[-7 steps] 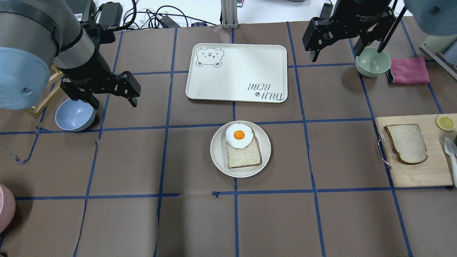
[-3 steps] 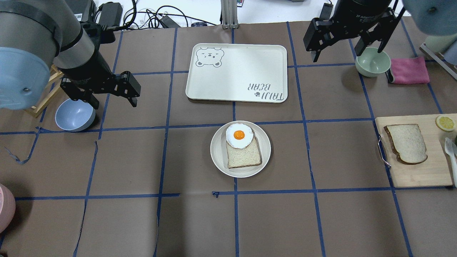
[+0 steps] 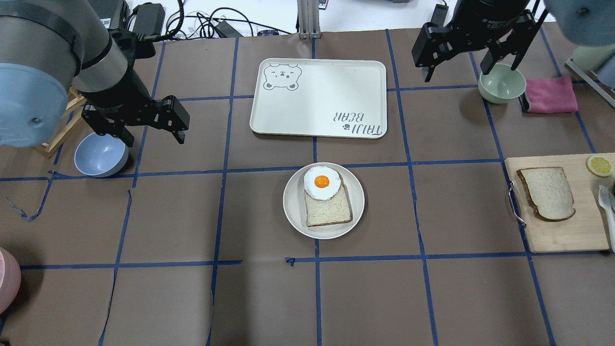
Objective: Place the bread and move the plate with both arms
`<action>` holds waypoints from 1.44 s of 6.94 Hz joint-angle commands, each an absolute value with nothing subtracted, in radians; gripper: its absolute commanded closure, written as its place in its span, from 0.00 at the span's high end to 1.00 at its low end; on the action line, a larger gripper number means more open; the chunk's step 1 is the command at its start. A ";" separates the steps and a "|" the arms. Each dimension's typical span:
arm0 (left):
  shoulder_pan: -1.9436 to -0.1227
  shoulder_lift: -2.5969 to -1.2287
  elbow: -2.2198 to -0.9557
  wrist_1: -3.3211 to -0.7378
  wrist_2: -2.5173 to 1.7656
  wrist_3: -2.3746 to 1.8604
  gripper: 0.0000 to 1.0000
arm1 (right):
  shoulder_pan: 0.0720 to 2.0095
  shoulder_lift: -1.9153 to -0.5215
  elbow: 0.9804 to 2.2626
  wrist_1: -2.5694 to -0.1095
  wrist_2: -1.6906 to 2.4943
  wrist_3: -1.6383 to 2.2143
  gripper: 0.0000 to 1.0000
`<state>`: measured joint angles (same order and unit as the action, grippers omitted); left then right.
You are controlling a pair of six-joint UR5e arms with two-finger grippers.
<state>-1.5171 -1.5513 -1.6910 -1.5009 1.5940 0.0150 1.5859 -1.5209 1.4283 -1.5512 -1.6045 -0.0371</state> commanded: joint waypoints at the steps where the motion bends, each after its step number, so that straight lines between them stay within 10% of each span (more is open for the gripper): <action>1: -1.517 -1.562 -1.692 -1.450 1.591 0.011 1.00 | 1.490 -1.516 1.478 -1.552 -1.605 -0.037 1.00; 7: -1.516 -1.562 -1.694 -1.447 1.591 0.015 1.00 | 1.269 -1.490 1.883 -2.053 -1.784 -0.215 0.99; 10: -1.516 -1.559 -1.694 -1.450 1.595 0.015 1.00 | 1.221 -1.468 1.996 -2.148 -1.786 -0.308 0.74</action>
<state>-1.5160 -1.5590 -1.6935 -1.4484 1.5922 0.0153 1.2298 -1.4807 1.9682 -2.1293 -1.7844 -0.2910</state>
